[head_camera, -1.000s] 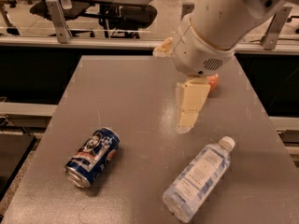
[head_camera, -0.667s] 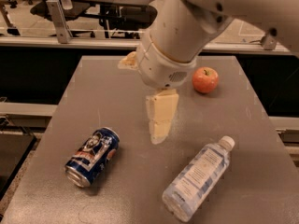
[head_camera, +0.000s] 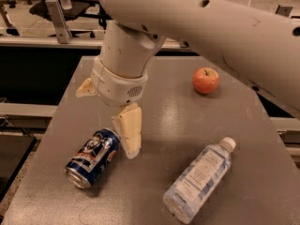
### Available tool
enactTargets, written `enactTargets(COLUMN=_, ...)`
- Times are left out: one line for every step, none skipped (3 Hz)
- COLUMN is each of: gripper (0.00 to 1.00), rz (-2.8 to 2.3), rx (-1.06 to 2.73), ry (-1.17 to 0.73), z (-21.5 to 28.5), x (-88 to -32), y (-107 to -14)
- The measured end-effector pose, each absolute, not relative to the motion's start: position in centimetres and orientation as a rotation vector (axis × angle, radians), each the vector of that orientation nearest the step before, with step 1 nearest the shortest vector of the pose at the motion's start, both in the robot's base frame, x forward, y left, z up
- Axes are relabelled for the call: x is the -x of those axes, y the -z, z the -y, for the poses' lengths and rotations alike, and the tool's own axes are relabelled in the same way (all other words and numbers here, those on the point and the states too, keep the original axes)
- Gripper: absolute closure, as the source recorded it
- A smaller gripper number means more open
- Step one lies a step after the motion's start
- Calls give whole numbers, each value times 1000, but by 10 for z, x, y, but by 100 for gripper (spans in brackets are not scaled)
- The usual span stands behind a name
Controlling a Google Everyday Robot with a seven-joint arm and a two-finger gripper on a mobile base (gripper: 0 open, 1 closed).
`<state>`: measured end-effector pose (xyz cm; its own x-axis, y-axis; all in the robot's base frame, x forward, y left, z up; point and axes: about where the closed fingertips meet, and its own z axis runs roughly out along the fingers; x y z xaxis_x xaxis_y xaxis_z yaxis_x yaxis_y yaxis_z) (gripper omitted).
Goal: Move pepsi can near apple
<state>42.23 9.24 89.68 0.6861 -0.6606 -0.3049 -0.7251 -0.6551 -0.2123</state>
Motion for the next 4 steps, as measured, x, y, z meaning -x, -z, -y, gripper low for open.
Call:
enactTargets(gripper=0, rz=-970, rx=2715, ry=-313, z=-107, x=-414, y=-873)
enactTargets(gripper=0, rz=-883, rx=2800, ry=-303, z=-112, x=-408, y=-856)
enactTargets(gripper=3, rz=-821, rx=2861, ry=-236, z=-112, x=-401, y=-849)
enactTargets(gripper=26, rz=-802, rx=2886, ry=-199, z=-111, x=-397, y=-848)
